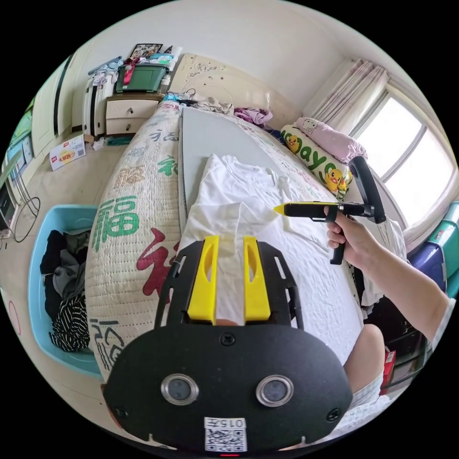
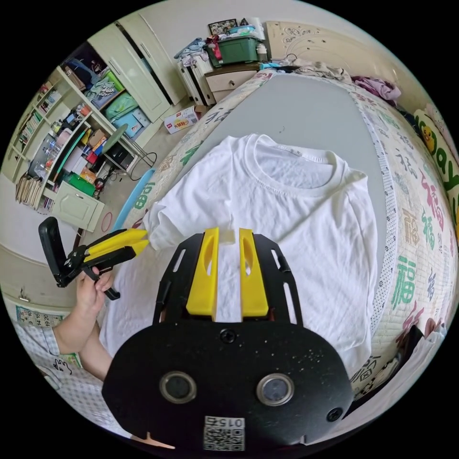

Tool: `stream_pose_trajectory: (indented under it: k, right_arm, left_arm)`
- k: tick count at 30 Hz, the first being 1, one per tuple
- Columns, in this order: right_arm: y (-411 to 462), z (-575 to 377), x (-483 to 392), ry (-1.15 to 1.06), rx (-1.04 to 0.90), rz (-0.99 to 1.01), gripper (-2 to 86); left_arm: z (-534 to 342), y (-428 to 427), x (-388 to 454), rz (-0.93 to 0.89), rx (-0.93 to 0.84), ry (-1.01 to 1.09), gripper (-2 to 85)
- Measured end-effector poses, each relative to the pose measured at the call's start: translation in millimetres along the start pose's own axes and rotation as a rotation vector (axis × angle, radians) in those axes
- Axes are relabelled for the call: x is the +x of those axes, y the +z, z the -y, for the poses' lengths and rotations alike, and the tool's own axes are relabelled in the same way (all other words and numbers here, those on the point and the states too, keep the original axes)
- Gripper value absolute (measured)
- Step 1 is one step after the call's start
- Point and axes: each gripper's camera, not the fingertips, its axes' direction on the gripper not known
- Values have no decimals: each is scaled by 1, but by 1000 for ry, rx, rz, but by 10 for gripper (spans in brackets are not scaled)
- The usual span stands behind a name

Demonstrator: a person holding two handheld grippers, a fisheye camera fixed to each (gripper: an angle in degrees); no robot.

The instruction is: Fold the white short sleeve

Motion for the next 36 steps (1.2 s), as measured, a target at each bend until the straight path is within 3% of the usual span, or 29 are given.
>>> stream_pose_trajectory:
  k: [10,22,30,36]
  right_arm:
    - [-9,4,14,73,-64,41,13]
    - [-30,-1,18,116,-89,-13,-7]
    - [-39,-26,15,128,-78,37,0]
    - [-68,-34,-21,45,29,-129,36]
  left_arm:
    - [21,-7,16,37,-27,48,-4]
    - [29,-30,-7,-78,-124,80,-9]
    - [23,-33,-4,-31,-138,112,-7]
    - [22,-33,-25,-69,-104,30,3]
